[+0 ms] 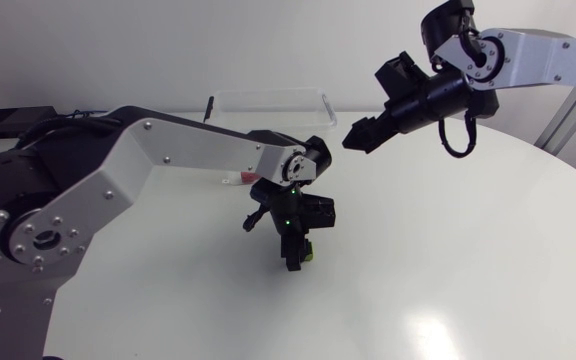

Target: Place the duplo bricks in the container

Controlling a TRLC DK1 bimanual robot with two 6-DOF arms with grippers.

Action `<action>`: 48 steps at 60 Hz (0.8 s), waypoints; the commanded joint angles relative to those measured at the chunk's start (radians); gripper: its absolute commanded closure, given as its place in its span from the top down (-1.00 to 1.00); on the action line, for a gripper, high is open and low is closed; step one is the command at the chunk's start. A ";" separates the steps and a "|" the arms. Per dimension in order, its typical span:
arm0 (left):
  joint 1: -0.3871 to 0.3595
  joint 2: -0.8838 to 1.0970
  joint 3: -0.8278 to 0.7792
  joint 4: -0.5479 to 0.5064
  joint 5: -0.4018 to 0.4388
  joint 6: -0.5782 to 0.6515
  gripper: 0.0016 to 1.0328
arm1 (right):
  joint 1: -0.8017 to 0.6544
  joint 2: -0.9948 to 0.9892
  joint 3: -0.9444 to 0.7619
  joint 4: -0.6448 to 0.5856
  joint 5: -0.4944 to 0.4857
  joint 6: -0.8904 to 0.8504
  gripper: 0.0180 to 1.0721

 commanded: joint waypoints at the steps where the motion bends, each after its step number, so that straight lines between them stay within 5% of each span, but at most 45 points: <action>1: -0.006 0.022 0.015 -0.019 -0.004 0.017 -0.74 | -0.012 -0.023 -0.034 0.005 -0.011 -0.025 0.91; 24: 0.071 -0.219 0.029 -0.031 0.034 -0.023 -0.74 | -0.021 -0.092 -0.114 0.009 -0.009 -0.019 0.91; 48: 0.275 -0.161 0.350 0.093 0.058 -0.239 -0.74 | -0.029 -0.255 -0.346 0.035 -0.009 -0.010 0.91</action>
